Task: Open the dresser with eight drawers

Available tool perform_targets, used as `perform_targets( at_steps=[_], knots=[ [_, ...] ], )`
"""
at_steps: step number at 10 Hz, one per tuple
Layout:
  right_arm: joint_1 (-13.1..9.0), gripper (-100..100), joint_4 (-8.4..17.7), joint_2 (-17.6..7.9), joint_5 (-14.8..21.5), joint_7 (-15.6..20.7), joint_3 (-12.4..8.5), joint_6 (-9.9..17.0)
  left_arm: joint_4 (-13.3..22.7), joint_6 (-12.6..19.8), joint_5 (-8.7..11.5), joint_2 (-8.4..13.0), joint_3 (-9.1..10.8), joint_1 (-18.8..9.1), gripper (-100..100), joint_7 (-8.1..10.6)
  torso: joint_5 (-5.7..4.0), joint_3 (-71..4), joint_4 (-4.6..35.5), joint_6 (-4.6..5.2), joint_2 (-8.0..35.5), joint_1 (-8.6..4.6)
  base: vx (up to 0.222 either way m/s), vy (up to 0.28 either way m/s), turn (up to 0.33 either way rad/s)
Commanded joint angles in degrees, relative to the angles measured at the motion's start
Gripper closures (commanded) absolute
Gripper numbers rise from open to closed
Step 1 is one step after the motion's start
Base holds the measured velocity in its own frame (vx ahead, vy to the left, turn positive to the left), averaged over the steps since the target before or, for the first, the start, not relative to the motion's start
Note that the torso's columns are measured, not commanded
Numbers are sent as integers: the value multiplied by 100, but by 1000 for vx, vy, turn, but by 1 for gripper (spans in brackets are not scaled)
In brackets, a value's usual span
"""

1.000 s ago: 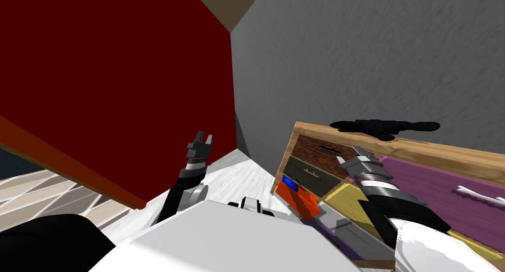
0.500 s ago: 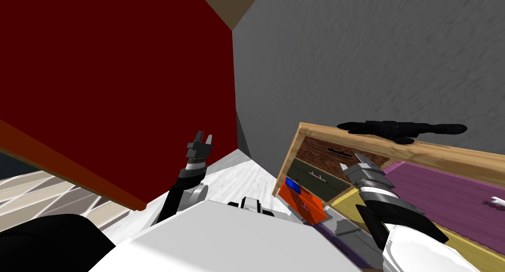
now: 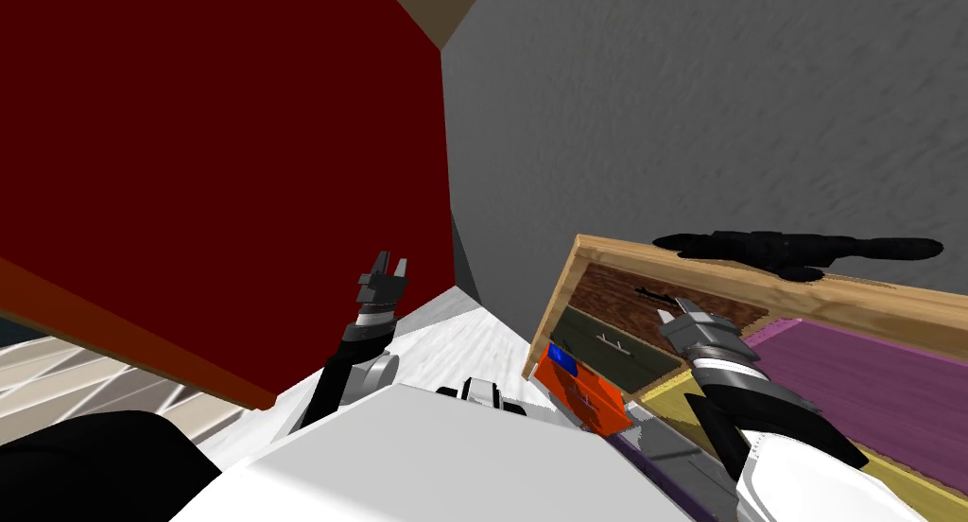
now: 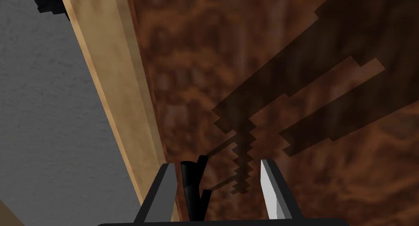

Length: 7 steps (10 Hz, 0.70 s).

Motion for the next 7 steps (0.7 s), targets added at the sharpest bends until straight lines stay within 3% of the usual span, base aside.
perform_targets(
  at_steps=[1, 7],
  knots=[
    [-8, 100, -107, -18, 8, -64, -33, -38, 0, 0, 0, 0, 0, 0, 0, 0, -39, -5, -33, -8, -32, -25, -115, 51, -33],
    [27, 100, -224, 9, 38, -174, -48, -185, 0, 0, 0, 0, 0, 0, 0, 0, -10, -28, -15, 7, -45, -25, -117, 86, -29]
  ],
)
